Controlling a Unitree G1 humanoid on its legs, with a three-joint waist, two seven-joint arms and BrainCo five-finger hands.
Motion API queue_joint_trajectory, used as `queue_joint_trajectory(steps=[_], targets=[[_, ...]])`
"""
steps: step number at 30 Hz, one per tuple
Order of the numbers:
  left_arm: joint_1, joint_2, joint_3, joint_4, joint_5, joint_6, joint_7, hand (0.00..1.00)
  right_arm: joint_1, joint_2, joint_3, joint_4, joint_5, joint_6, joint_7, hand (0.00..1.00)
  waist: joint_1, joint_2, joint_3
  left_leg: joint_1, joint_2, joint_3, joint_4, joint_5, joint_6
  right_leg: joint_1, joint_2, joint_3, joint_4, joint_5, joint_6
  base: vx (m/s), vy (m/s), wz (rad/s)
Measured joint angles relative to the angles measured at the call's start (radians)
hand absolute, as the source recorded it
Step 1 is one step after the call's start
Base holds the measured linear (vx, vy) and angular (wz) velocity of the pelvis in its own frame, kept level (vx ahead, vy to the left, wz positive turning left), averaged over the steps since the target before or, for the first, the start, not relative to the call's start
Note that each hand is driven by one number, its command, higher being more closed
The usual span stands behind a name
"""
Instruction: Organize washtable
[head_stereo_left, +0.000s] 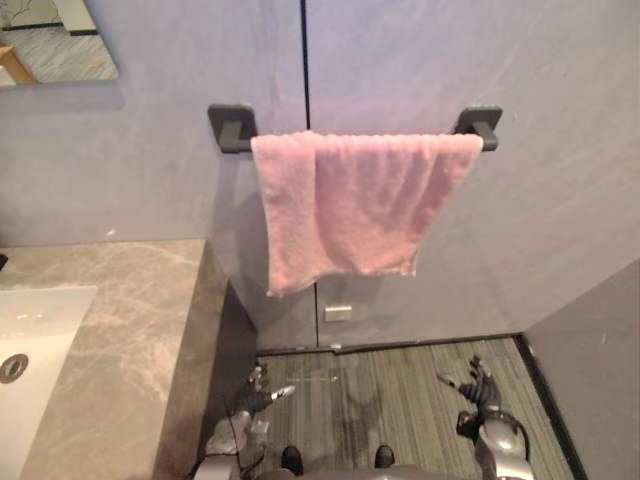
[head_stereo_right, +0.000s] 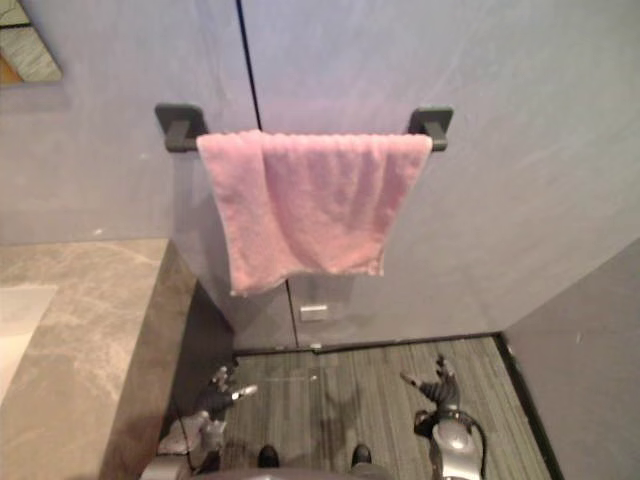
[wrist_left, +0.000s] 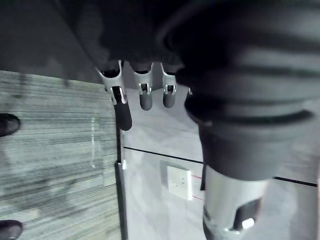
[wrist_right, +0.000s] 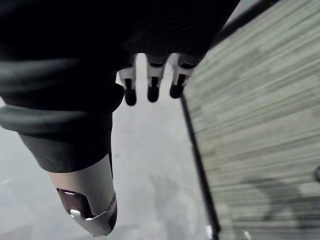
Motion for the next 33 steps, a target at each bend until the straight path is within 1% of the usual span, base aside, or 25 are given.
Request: queue_joint_trajectory(steps=[4,7,10,15,20,33], targets=[[0.001,-0.003,0.001,0.103,0.083,0.005,0.026,0.00,0.027,-0.001,0.000,0.116,-0.003,0.006,0.001,0.00,-0.001,0.009,0.000,0.015,0.002,0.002,0.000,-0.003,-0.005,-0.002,-0.002,0.001,0.028,-0.019,0.006,-0.06,-0.006,0.01],[0.002,-0.018,0.022,0.135,0.120,0.006,0.039,0.00,0.041,-0.001,0.001,0.132,-0.004,0.019,0.001,0.00,0.000,0.012,-0.001,0.017,0.007,0.006,-0.001,-0.004,-0.006,-0.002,-0.002,-0.001,0.033,-0.026,0.003,-0.05,-0.014,0.03],[0.001,-0.028,0.033,0.163,0.136,0.007,0.042,0.00,0.040,-0.003,0.001,0.152,-0.004,0.023,-0.002,0.00,0.001,0.013,-0.002,0.019,0.009,0.007,-0.001,-0.004,-0.006,-0.001,-0.001,0.000,0.034,-0.027,0.003,-0.05,-0.009,0.00],[-0.001,-0.036,0.040,0.198,0.157,0.019,0.059,0.00,0.039,-0.002,0.001,0.203,-0.004,0.036,-0.004,0.00,0.002,0.019,-0.005,0.020,0.010,0.008,-0.005,-0.005,-0.008,-0.001,0.000,0.000,0.037,-0.028,0.002,-0.01,-0.002,0.00],[-0.006,-0.036,0.041,0.217,0.157,0.022,0.060,0.00,0.028,-0.002,0.002,0.238,-0.003,0.037,-0.007,0.00,0.003,0.020,-0.005,0.021,0.013,0.005,-0.001,-0.006,-0.010,-0.001,0.002,-0.004,0.042,-0.030,0.003,0.00,-0.003,0.01],[-0.014,-0.036,0.040,0.239,0.170,0.023,0.063,0.00,0.027,0.016,0.022,0.242,-0.004,0.037,-0.022,0.00,0.004,0.020,-0.004,0.034,0.014,-0.005,0.000,-0.007,-0.011,0.016,0.001,-0.020,0.050,-0.039,0.003,0.01,-0.005,0.02]])
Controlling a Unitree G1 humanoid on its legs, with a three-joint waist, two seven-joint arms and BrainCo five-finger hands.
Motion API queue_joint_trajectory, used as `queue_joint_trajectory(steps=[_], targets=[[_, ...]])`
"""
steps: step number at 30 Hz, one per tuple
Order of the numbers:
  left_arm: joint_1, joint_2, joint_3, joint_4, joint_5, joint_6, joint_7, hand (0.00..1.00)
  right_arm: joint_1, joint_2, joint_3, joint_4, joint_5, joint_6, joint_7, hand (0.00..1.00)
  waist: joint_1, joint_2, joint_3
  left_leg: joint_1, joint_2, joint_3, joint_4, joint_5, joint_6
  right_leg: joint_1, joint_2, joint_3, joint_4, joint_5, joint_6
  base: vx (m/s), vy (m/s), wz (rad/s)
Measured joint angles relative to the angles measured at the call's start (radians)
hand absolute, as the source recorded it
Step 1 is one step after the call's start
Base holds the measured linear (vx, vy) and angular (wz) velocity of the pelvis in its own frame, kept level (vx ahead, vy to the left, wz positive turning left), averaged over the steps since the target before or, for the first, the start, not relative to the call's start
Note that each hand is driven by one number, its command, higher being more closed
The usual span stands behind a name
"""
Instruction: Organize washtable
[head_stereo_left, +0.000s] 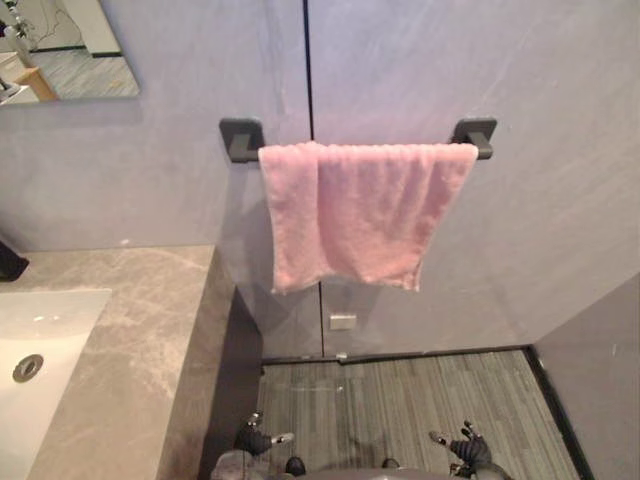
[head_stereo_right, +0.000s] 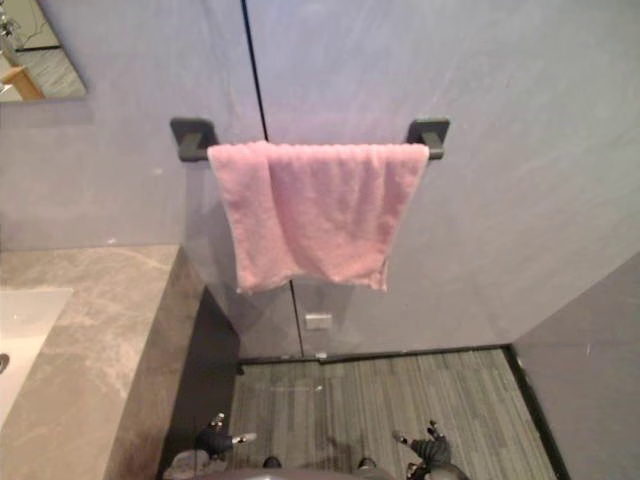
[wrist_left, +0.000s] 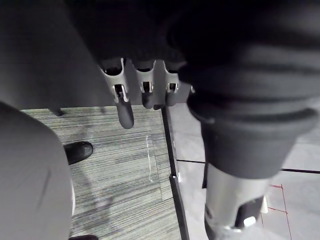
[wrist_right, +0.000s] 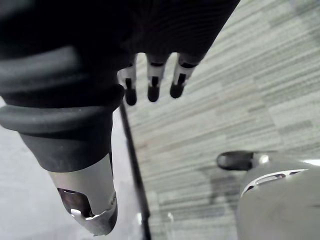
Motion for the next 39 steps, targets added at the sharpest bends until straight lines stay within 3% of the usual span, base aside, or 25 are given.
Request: queue_joint_trajectory(steps=[9,13,15,18,19,20,23,24,25,26,27,28,29,30,31,34,35,37,39], targets=[[-0.007,-0.001,0.000,0.009,0.009,0.000,0.001,0.00,-0.002,0.001,0.001,0.038,-0.031,0.004,-0.002,0.00,0.001,0.000,0.005,0.000,0.003,0.001,0.000,-0.007,-0.010,-0.009,0.001,0.004,0.016,-0.014,0.003,-0.02,-0.005,-0.01],[-0.035,-0.002,0.000,0.009,0.014,0.002,0.001,0.00,-0.039,-0.003,0.002,0.038,-0.031,0.003,-0.011,0.00,0.001,0.004,0.032,-0.048,0.008,0.032,0.027,-0.007,-0.010,-0.081,0.002,0.041,0.057,-0.013,0.000,-0.04,0.001,-0.24],[-0.072,-0.006,0.001,0.009,0.017,0.003,0.002,0.00,-0.063,0.000,0.003,0.031,-0.031,0.004,-0.022,0.00,0.001,0.001,0.062,-0.098,0.012,0.037,0.049,-0.007,-0.010,-0.151,-0.002,0.054,0.128,-0.033,-0.006,-0.09,-0.016,-0.07],[-0.147,-0.022,0.026,0.005,0.017,0.012,0.007,0.00,-0.073,0.035,-0.001,-0.021,-0.028,0.006,-0.022,0.00,0.010,-0.024,0.088,-0.225,0.025,0.034,0.146,-0.012,0.012,-0.346,-0.034,0.086,0.429,-0.148,-0.029,-0.08,-0.093,0.24],[-0.161,-0.024,0.041,-0.015,0.018,0.013,0.017,0.00,-0.073,0.041,0.010,-0.047,-0.029,0.005,-0.023,0.00,0.013,-0.032,0.092,-0.258,0.036,0.034,0.183,-0.014,0.012,-0.399,-0.049,0.098,0.620,-0.204,-0.053,-0.02,-0.191,0.24],[-0.161,-0.025,0.043,-0.053,0.017,0.012,0.019,0.00,-0.073,0.042,0.024,-0.060,-0.029,0.004,-0.023,0.00,0.017,-0.036,0.092,-0.282,0.052,0.033,0.214,-0.019,0.005,-0.395,-0.071,0.102,0.708,-0.229,-0.056,-0.04,-0.303,0.13],[-0.165,-0.036,0.107,-0.123,0.015,0.010,0.028,0.00,-0.104,0.050,0.048,-0.103,-0.029,0.001,-0.023,0.00,0.062,-0.038,0.090,-0.384,0.140,0.052,0.331,-0.013,-0.009,-0.327,-0.135,0.076,0.657,-0.248,-0.029,-0.08,-0.334,-0.10],[-0.166,-0.033,0.122,-0.128,0.015,0.010,0.033,0.00,-0.115,0.056,0.048,-0.109,-0.029,0.003,-0.024,0.00,0.065,-0.035,0.091,-0.402,0.169,0.068,0.355,-0.006,-0.019,-0.318,-0.096,0.060,0.626,-0.253,-0.021,-0.17,-0.351,-0.38],[-0.156,-0.036,0.147,-0.127,0.015,0.012,0.040,0.00,-0.128,0.073,0.049,-0.133,-0.030,0.004,-0.026,0.00,0.083,-0.019,0.087,-0.431,0.235,0.110,0.388,-0.009,-0.037,-0.296,-0.023,0.045,0.556,-0.245,-0.032,-0.25,-0.275,-0.40],[-0.148,-0.051,0.146,-0.124,0.013,0.013,0.042,0.00,-0.127,0.076,0.049,-0.161,-0.031,0.001,-0.034,0.00,0.087,-0.003,0.068,-0.444,0.257,0.127,0.383,-0.010,-0.039,-0.234,0.027,0.076,0.413,-0.241,-0.020,-0.23,-0.309,-0.66],[-0.141,-0.080,0.138,-0.123,0.006,0.006,0.044,0.00,-0.121,0.064,0.051,-0.185,-0.031,-0.004,-0.050,0.00,0.107,-0.010,0.053,-0.443,0.308,0.174,0.386,0.016,-0.060,-0.213,0.022,0.090,0.442,-0.314,-0.025,-0.16,-0.249,-0.45],[-0.152,-0.084,0.135,-0.120,0.004,0.006,0.047,0.00,-0.122,0.064,0.068,-0.209,-0.031,-0.004,-0.052,0.00,0.112,-0.035,0.051,-0.471,0.315,0.181,0.431,0.018,-0.060,-0.195,-0.018,0.086,0.440,-0.365,0.037,-0.05,-0.219,-0.37],[-0.161,-0.088,0.134,-0.115,0.002,0.008,0.050,0.00,-0.130,0.060,0.075,-0.219,-0.032,-0.005,-0.053,0.00,0.109,-0.019,0.061,-0.486,0.340,0.170,0.456,0.018,-0.061,-0.185,0.005,0.069,0.429,-0.379,0.030,-0.12,-0.237,0.00],[-0.162,-0.114,0.111,-0.110,-0.006,0.010,0.059,0.00,-0.122,0.055,0.087,-0.232,-0.032,-0.003,-0.060,0.00,0.108,0.022,0.071,-0.473,0.379,0.162,0.447,0.038,-0.083,-0.186,0.039,0.029,0.480,-0.374,0.023,-0.18,-0.271,0.04],[-0.148,-0.129,0.099,-0.110,-0.013,0.010,0.061,0.00,-0.105,0.047,0.089,-0.237,-0.032,-0.002,-0.064,0.00,0.110,0.030,0.070,-0.443,0.386,0.164,0.425,0.053,-0.099,-0.193,0.044,0.019,0.535,-0.398,0.009,-0.23,-0.327,0.16],[-0.122,-0.144,0.076,-0.105,-0.036,0.010,0.061,0.00,-0.053,0.044,0.094,-0.235,-0.030,-0.002,-0.065,0.00,0.101,0.030,0.074,-0.392,0.374,0.150,0.364,0.120,-0.127,-0.215,0.021,-0.044,0.723,-0.486,-0.024,-0.19,-0.286,0.44],[-0.113,-0.143,0.077,-0.103,-0.036,0.011,0.064,0.00,-0.034,0.039,0.095,-0.222,-0.029,-0.001,-0.066,0.00,0.089,0.037,0.071,-0.379,0.373,0.162,0.302,0.124,-0.108,-0.210,0.016,-0.098,0.747,-0.499,-0.041,-0.22,-0.285,0.81],[-0.103,-0.141,0.074,-0.086,-0.036,0.011,0.065,0.00,-0.032,0.028,0.087,-0.174,-0.029,0.004,-0.068,0.00,0.062,0.029,0.078,-0.358,0.369,0.204,0.249,0.059,-0.117,-0.174,0.006,-0.164,0.724,-0.501,-0.051,-0.19,-0.252,1.19],[-0.101,-0.140,0.062,-0.081,-0.036,0.010,0.063,0.00,-0.040,0.004,0.082,-0.128,-0.029,0.005,-0.073,0.00,0.056,0.029,0.079,-0.357,0.322,0.177,0.300,0.060,-0.119,-0.139,-0.018,-0.227,0.679,-0.486,-0.111,-0.20,-0.126,1.03]])
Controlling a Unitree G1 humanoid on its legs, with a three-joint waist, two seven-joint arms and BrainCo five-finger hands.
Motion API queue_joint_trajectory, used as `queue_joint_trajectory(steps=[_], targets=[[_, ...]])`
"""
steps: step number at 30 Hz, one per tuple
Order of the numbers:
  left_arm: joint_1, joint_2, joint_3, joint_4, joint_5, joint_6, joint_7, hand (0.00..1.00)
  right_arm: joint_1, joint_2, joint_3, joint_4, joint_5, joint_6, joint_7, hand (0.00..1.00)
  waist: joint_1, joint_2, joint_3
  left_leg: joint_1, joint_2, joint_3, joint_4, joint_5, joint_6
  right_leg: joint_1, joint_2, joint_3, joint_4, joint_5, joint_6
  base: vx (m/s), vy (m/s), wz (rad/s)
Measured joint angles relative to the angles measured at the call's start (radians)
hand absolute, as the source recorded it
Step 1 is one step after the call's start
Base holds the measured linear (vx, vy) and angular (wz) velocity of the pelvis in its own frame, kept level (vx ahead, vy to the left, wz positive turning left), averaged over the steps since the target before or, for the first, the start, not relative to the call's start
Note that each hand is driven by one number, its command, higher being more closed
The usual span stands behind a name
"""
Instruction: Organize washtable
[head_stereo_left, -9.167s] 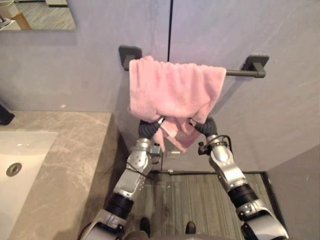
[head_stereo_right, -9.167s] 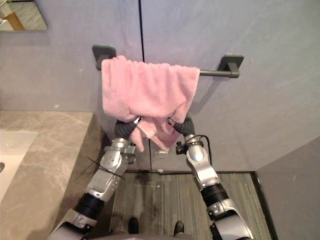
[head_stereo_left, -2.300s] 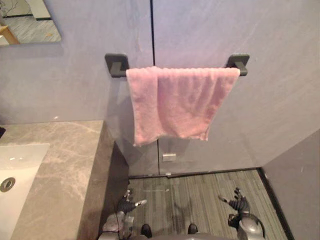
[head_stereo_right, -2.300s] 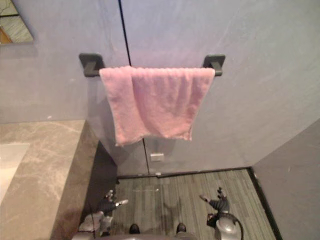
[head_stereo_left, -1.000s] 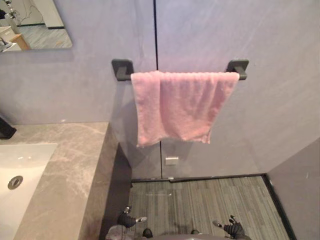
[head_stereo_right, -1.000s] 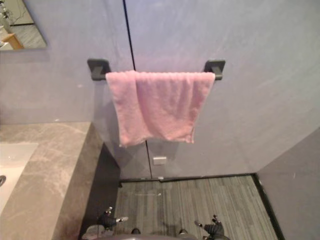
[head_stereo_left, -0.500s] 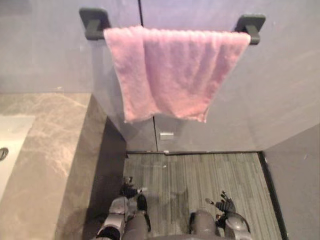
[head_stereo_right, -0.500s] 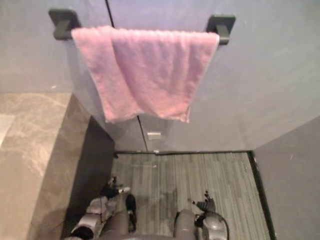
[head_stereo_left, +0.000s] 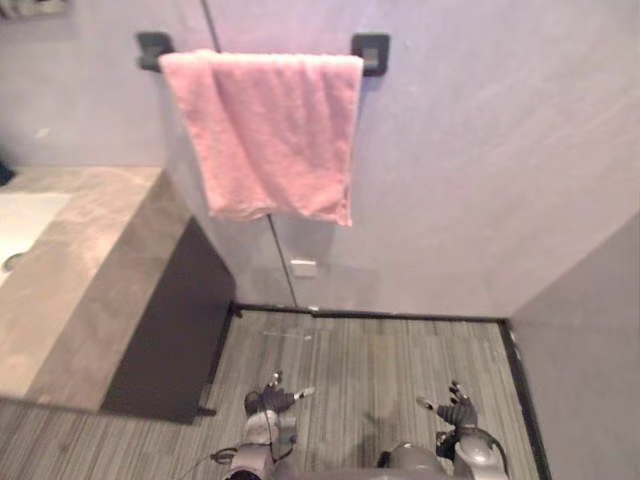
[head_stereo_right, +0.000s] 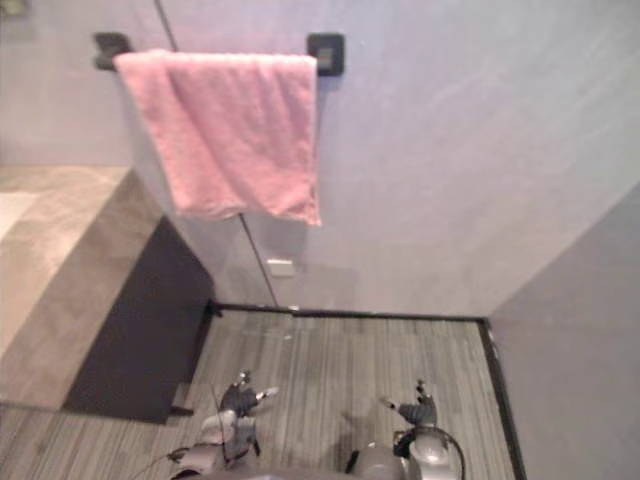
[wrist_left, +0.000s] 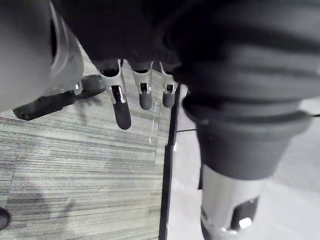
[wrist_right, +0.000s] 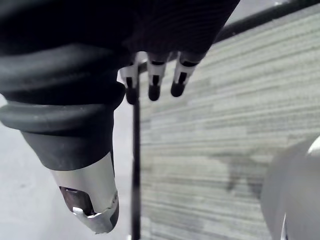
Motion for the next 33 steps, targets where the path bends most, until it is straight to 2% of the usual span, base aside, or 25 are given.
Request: queue_joint_trajectory(steps=[1,2,4,5,7,8,9,10,12,14,19,23,25,28,29,30,31,32,33], targets=[[-0.002,0.001,-0.003,0.000,0.000,-0.001,-0.001,0.00,-0.017,-0.016,-0.006,0.021,0.000,0.000,0.001,0.00,0.003,0.000,0.001,-0.003,-0.030,-0.033,0.075,-0.005,0.006,0.001,-0.010,-0.009,-0.022,0.009,-0.019,-0.25,-0.021,0.41],[-0.002,0.003,-0.003,0.002,0.000,-0.001,-0.001,0.00,-0.038,-0.026,-0.009,0.044,0.000,0.000,0.001,0.00,0.002,0.002,0.002,-0.007,-0.059,-0.053,0.160,-0.017,0.025,-0.001,-0.017,-0.019,-0.050,0.033,-0.023,-0.17,0.010,0.27],[-0.002,0.021,-0.010,0.013,0.000,0.000,-0.005,0.00,-0.057,-0.022,-0.014,0.073,0.000,-0.001,0.002,0.00,0.008,-0.005,0.000,0.004,-0.096,-0.051,0.290,-0.137,0.065,-0.005,-0.018,-0.031,-0.134,0.105,-0.025,-0.14,0.079,0.19],[-0.002,0.031,-0.019,0.015,0.001,0.001,-0.006,0.00,-0.058,-0.023,-0.014,0.087,-0.001,-0.001,0.005,0.00,0.012,-0.006,0.000,0.014,-0.098,-0.033,0.327,-0.174,0.079,-0.010,-0.017,-0.032,-0.168,0.134,-0.022,-0.17,0.149,0.13],[-0.001,0.045,-0.029,0.038,0.003,0.001,-0.010,0.00,-0.051,-0.020,-0.016,0.089,-0.001,-0.001,0.007,0.00,0.016,-0.001,-0.003,0.066,-0.100,-0.006,0.347,-0.229,0.080,-0.012,-0.017,-0.042,-0.222,0.180,-0.009,-0.09,0.134,0.19],[-0.001,0.053,-0.029,0.056,0.005,0.002,-0.014,0.00,-0.042,-0.008,-0.020,0.099,-0.002,-0.001,0.008,0.00,0.011,0.007,-0.007,0.102,-0.105,0.019,0.295,-0.250,0.066,-0.011,-0.016,-0.059,-0.247,0.203,0.005,-0.08,0.177,0.47],[0.002,0.066,-0.029,0.068,0.006,0.004,-0.020,0.00,-0.043,-0.004,-0.039,0.117,-0.002,0.000,0.009,0.00,-0.001,0.018,-0.015,0.126,-0.124,0.043,0.203,-0.249,0.067,-0.010,-0.015,-0.074,-0.277,0.226,0.023,-0.10,0.212,0.56],[0.009,0.073,-0.030,0.068,0.010,0.007,-0.021,0.00,-0.042,0.003,-0.041,0.121,-0.002,0.000,0.010,0.00,-0.005,0.017,-0.018,0.135,-0.137,0.050,0.149,-0.247,0.065,-0.008,-0.011,-0.082,-0.303,0.240,0.033,-0.10,0.187,0.50],[0.020,0.104,-0.033,0.069,0.027,0.015,-0.024,0.00,-0.031,0.036,-0.046,0.128,-0.001,0.001,0.011,0.00,-0.002,-0.009,-0.025,0.160,-0.203,0.046,-0.016,-0.166,0.089,-0.009,-0.011,-0.091,-0.402,0.304,0.050,-0.08,0.155,0.35],[0.027,0.120,-0.037,0.070,0.046,0.022,-0.025,0.00,-0.029,0.037,-0.048,0.129,-0.002,0.000,0.011,0.00,-0.003,-0.007,-0.025,0.165,-0.235,0.031,-0.089,-0.121,0.105,-0.006,-0.015,-0.104,-0.449,0.340,0.056,-0.06,0.102,0.33],[0.038,0.144,-0.032,0.089,0.056,0.022,-0.025,0.00,-0.049,0.047,-0.048,0.163,-0.007,0.001,0.011,0.00,-0.001,-0.007,-0.026,0.199,-0.273,0.019,-0.210,-0.054,0.122,-0.003,-0.016,-0.108,-0.488,0.377,0.056,-0.07,0.079,0.11],[0.039,0.143,-0.028,0.091,0.061,0.022,-0.027,0.00,-0.059,0.053,-0.047,0.165,-0.027,0.003,0.011,0.00,-0.001,-0.018,-0.030,0.193,-0.284,0.019,-0.224,-0.052,0.123,-0.011,-0.015,-0.106,-0.499,0.379,0.068,-0.02,0.031,-0.02],[0.038,0.142,-0.025,0.090,0.060,0.021,-0.027,0.00,-0.060,0.051,-0.047,0.165,-0.040,0.004,0.011,0.00,-0.002,-0.023,-0.028,0.181,-0.288,0.018,-0.212,-0.064,0.129,-0.023,-0.027,-0.107,-0.479,0.363,0.086,0.02,0.042,0.08],[0.037,0.139,-0.014,0.080,0.060,0.016,-0.028,0.00,-0.055,0.051,-0.045,0.164,-0.041,0.009,0.012,0.00,0.000,-0.040,-0.019,0.123,-0.297,0.015,-0.068,-0.152,0.153,-0.037,-0.092,-0.120,-0.373,0.293,0.176,0.10,0.093,0.29],[0.037,0.132,0.000,0.075,0.059,0.014,-0.027,0.00,-0.043,0.036,-0.044,0.156,-0.042,0.014,0.012,0.00,-0.002,-0.036,-0.014,0.112,-0.295,-0.004,0.008,-0.212,0.156,-0.046,-0.126,-0.094,-0.252,0.292,0.157,0.15,0.122,0.49],[0.039,0.121,0.016,0.073,0.060,0.015,-0.026,0.00,-0.038,0.037,-0.044,0.127,-0.039,0.019,0.012,0.00,-0.003,-0.045,-0.005,0.111,-0.306,-0.031,0.071,-0.270,0.174,-0.096,-0.159,0.016,-0.085,0.300,0.126,0.16,0.129,0.53],[0.040,0.120,0.019,0.063,0.060,0.015,-0.026,0.00,-0.033,0.036,-0.042,0.110,-0.039,0.019,0.011,0.00,-0.003,-0.040,-0.003,0.116,-0.307,-0.043,0.092,-0.288,0.180,-0.129,-0.161,0.075,0.000,0.320,0.097,0.18,0.156,0.62],[0.043,0.117,0.029,0.053,0.060,0.017,-0.026,0.00,-0.028,0.039,-0.041,0.086,-0.039,0.018,0.011,0.00,-0.004,-0.028,0.007,0.138,-0.308,-0.077,0.119,-0.314,0.191,-0.208,-0.158,0.170,0.154,0.343,0.087,0.20,0.101,0.58],[0.036,0.114,0.043,0.048,0.060,0.020,-0.025,0.00,-0.029,0.050,-0.037,0.076,-0.039,0.012,0.012,0.00,-0.002,-0.029,0.013,0.140,-0.305,-0.106,0.129,-0.330,0.198,-0.256,-0.119,0.207,0.188,0.280,0.120,0.21,0.070,0.62]])
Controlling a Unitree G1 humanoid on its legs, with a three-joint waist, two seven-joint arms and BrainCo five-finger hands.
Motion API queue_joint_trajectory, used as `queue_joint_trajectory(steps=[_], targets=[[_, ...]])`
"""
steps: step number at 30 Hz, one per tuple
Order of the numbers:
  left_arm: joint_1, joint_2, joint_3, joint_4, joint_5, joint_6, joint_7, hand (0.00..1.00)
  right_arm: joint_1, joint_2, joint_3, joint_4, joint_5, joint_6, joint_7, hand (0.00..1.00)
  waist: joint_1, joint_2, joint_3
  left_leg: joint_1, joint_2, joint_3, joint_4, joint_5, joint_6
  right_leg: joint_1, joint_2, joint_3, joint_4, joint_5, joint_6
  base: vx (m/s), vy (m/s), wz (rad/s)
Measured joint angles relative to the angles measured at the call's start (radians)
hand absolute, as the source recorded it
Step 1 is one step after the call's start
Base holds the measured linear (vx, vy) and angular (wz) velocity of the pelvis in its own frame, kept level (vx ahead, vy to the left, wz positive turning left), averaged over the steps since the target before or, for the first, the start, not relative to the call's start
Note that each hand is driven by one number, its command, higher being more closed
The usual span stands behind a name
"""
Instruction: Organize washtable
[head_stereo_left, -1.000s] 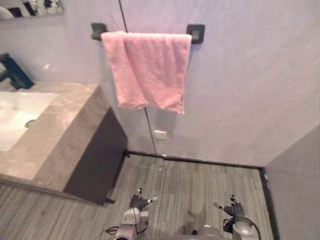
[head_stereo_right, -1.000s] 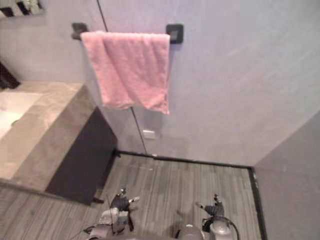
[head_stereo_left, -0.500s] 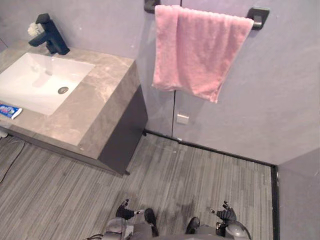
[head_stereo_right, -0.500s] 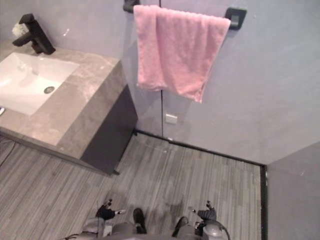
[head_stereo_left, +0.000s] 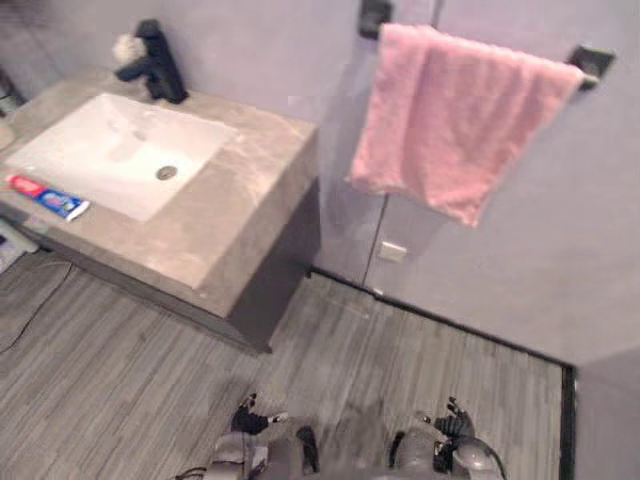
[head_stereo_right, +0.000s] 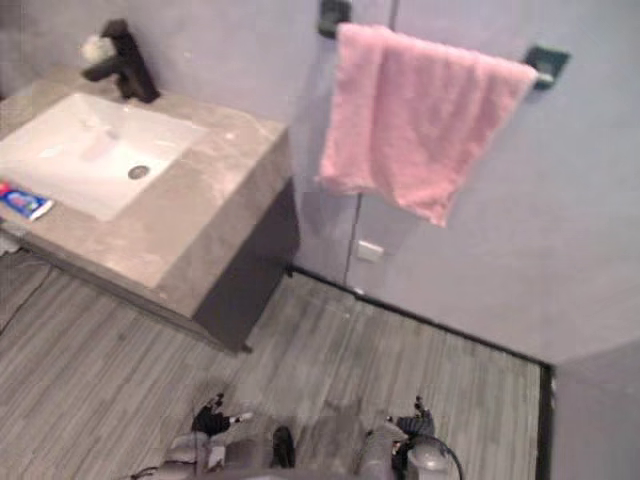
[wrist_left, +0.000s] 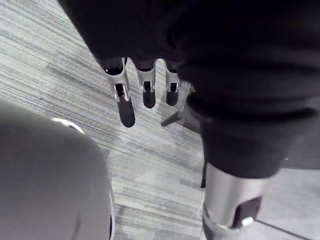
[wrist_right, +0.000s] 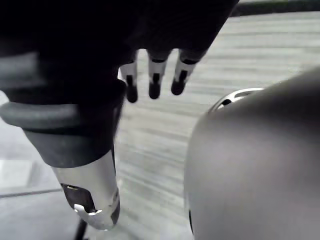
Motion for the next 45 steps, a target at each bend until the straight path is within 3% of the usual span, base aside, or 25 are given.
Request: queue_joint_trajectory(steps=[2,4,6,8,9,10,11,12,13,14,17,18,19,20,23,26,27,29,30,31,36,39,42,45], targets=[[-0.003,0.003,0.015,-0.009,-0.006,0.002,0.002,0.00,-0.005,0.019,0.003,-0.011,0.001,-0.008,-0.001,0.00,0.001,-0.018,0.010,0.003,-0.003,-0.045,-0.001,-0.015,0.003,-0.060,0.059,0.000,-0.058,-0.040,-0.011,0.22,0.015,0.69],[-0.016,0.002,0.013,-0.008,-0.006,0.007,0.001,0.00,-0.005,0.030,0.000,-0.040,0.002,-0.008,-0.002,0.00,0.001,-0.028,0.027,0.021,-0.020,-0.080,-0.011,-0.025,0.007,-0.108,0.095,-0.028,-0.180,-0.031,-0.009,0.24,-0.007,0.67],[-0.036,-0.015,0.016,-0.008,-0.006,0.012,0.003,0.00,-0.006,0.028,-0.014,-0.055,0.010,-0.010,-0.002,0.00,0.000,-0.019,0.055,0.079,-0.036,-0.133,-0.021,-0.055,-0.011,-0.114,0.142,-0.011,-0.428,0.031,-0.023,0.32,-0.045,0.73],[-0.048,-0.030,0.022,-0.006,-0.007,0.011,0.003,0.00,-0.004,0.028,-0.026,-0.071,0.012,-0.010,-0.003,0.00,0.000,-0.016,0.058,0.125,-0.051,-0.199,-0.034,-0.085,-0.031,-0.112,0.154,0.059,-0.568,0.094,-0.007,0.44,-0.139,0.94],[-0.053,-0.035,0.031,-0.005,-0.008,0.011,0.002,0.00,-0.002,0.028,-0.030,-0.071,0.012,-0.009,-0.003,0.00,0.001,-0.020,0.059,0.147,-0.057,-0.221,-0.048,-0.098,-0.031,-0.111,0.150,0.085,-0.598,0.115,-0.007,0.61,-0.287,1.27],[-0.061,-0.049,0.051,-0.002,-0.008,0.009,0.004,0.00,-0.007,0.026,-0.037,-0.070,0.016,-0.009,-0.003,0.00,0.000,-0.020,0.064,0.180,-0.055,-0.280,-0.059,-0.123,-0.046,-0.112,0.137,0.099,-0.587,0.180,-0.011,0.55,-0.303,1.24],[-0.058,-0.054,0.054,0.003,-0.008,0.008,0.005,0.00,-0.010,0.019,-0.039,-0.068,0.016,-0.009,-0.003,0.00,-0.001,-0.020,0.056,0.188,-0.032,-0.317,-0.062,-0.141,-0.064,-0.113,0.143,0.084,-0.537,0.231,-0.036,0.70,-0.435,1.53],[-0.058,-0.059,0.071,0.012,-0.011,0.003,0.006,0.00,-0.023,0.009,-0.048,-0.063,0.003,-0.008,-0.003,0.00,0.005,0.015,0.049,0.193,0.023,-0.333,-0.067,-0.133,-0.105,-0.129,0.153,0.029,-0.429,0.177,-0.097,0.60,-0.363,1.20],[-0.056,-0.063,0.079,0.014,-0.014,0.002,0.006,0.00,-0.035,0.004,-0.057,-0.062,-0.001,-0.008,-0.003,0.00,0.000,0.019,0.049,0.192,0.039,-0.319,-0.060,-0.119,-0.129,-0.136,0.144,0.003,-0.386,0.165,-0.135,0.68,-0.402,1.27],[-0.056,-0.075,0.091,0.023,-0.016,0.003,0.008,0.00,-0.051,-0.011,-0.074,-0.056,-0.001,-0.003,-0.004,0.00,-0.004,0.024,0.049,0.179,0.066,-0.277,-0.047,-0.081,-0.176,-0.134,0.127,-0.035,-0.320,0.127,-0.175,0.41,-0.236,1.01],[-0.058,-0.085,0.072,0.021,-0.018,0.000,0.007,0.00,-0.049,-0.056,-0.073,-0.056,-0.001,-0.004,-0.003,0.00,-0.009,0.023,0.036,0.175,0.128,-0.122,-0.079,-0.062,-0.207,-0.041,0.120,-0.080,-0.342,0.117,-0.186,0.39,-0.229,1.31],[-0.057,-0.085,0.060,0.021,-0.018,-0.001,0.007,0.00,-0.053,-0.087,-0.068,-0.054,-0.001,-0.007,-0.003,0.00,-0.012,0.028,0.024,0.174,0.142,-0.050,-0.135,0.004,-0.199,0.010,0.134,-0.101,-0.387,0.117,-0.186,0.27,-0.155,1.11],[-0.056,-0.085,0.057,0.021,-0.018,-0.001,0.007,0.00,-0.055,-0.094,-0.068,-0.053,-0.001,-0.007,-0.003,0.00,-0.011,0.032,0.021,0.173,0.143,-0.039,-0.146,0.022,-0.198,0.017,0.140,-0.102,-0.396,0.117,-0.185,0.23,-0.099,0.63],[-0.051,-0.084,0.042,0.021,-0.019,-0.001,0.007,0.00,-0.068,-0.120,-0.066,-0.036,-0.001,-0.011,-0.003,0.00,-0.004,0.051,0.006,0.168,0.143,-0.007,-0.191,0.095,-0.202,0.041,0.163,-0.119,-0.431,0.117,-0.185,0.21,-0.041,0.30],[-0.059,-0.076,0.028,0.019,-0.018,-0.001,0.006,0.00,-0.098,-0.126,-0.065,0.001,-0.003,-0.011,-0.003,0.00,-0.013,0.049,-0.011,0.163,0.148,0.062,-0.230,0.114,-0.222,0.072,0.150,-0.176,-0.475,0.114,-0.180,0.13,0.041,0.60],[-0.054,-0.056,-0.026,0.017,-0.017,0.001,0.003,0.00,-0.074,-0.099,-0.068,0.046,-0.003,-0.006,-0.003,0.00,-0.050,0.038,-0.033,0.120,0.144,0.239,-0.192,0.146,-0.182,0.127,0.085,-0.272,-0.465,0.110,-0.174,0.03,0.132,1.23],[-0.054,-0.039,-0.052,0.011,-0.016,0.000,0.002,0.00,-0.055,-0.074,-0.068,0.050,-0.002,-0.004,-0.002,0.00,-0.060,0.032,-0.043,0.110,0.144,0.362,-0.190,0.162,-0.157,0.141,0.059,-0.307,-0.448,0.110,-0.174,-0.01,0.164,1.39],[-0.053,-0.014,-0.066,0.011,-0.015,0.000,0.001,0.00,-0.035,-0.044,-0.065,0.050,0.001,-0.003,-0.001,0.00,-0.052,0.024,-0.053,0.113,0.139,0.456,-0.214,0.178,-0.133,0.160,0.036,-0.329,-0.436,0.111,-0.172,-0.05,0.144,1.16],[-0.049,-0.007,-0.065,0.013,-0.015,0.000,0.001,0.00,-0.039,-0.040,-0.064,0.050,0.001,-0.003,-0.001,0.00,-0.051,0.024,-0.053,0.115,0.133,0.446,-0.224,0.178,-0.133,0.168,0.033,-0.333,-0.432,0.111,-0.172,-0.07,0.076,0.73],[-0.035,0.006,-0.065,0.019,-0.015,0.000,0.001,0.00,-0.051,-0.032,-0.063,0.050,0.002,-0.003,-0.001,0.00,-0.052,0.019,-0.054,0.118,0.116,0.428,-0.238,0.189,-0.117,0.177,0.018,-0.338,-0.424,0.112,-0.158,-0.08,0.058,0.58],[0.008,0.026,-0.032,0.050,-0.006,0.004,0.004,0.00,-0.054,-0.023,-0.045,0.051,0.001,0.000,-0.001,0.00,-0.049,0.008,-0.055,0.132,0.084,0.393,-0.259,0.196,-0.110,0.180,-0.021,-0.299,-0.358,0.140,-0.089,-0.06,0.033,0.38],[0.027,0.033,0.004,0.058,-0.006,0.004,0.004,0.00,-0.050,-0.017,-0.026,0.053,0.001,0.008,-0.001,0.00,-0.040,-0.003,-0.063,0.134,0.067,0.369,-0.287,0.208,-0.092,0.187,0.017,-0.199,-0.399,0.138,-0.075,-0.10,-0.024,0.07],[0.022,0.036,0.005,0.055,-0.005,0.003,0.004,0.00,-0.033,-0.019,-0.022,0.070,0.001,0.010,-0.001,0.00,-0.061,-0.004,-0.064,0.136,0.035,0.280,-0.363,0.257,-0.067,0.225,0.055,-0.077,-0.461,0.116,-0.048,-0.11,-0.073,0.69],[0.022,0.046,0.004,0.055,-0.005,0.003,0.004,0.00,-0.022,-0.016,-0.022,0.090,0.000,0.011,-0.001,0.00,-0.055,-0.026,-0.074,0.131,-0.001,0.214,-0.435,0.313,-0.060,0.267,0.067,0.005,-0.549,0.042,-0.060,-0.10,-0.119,0.76]])
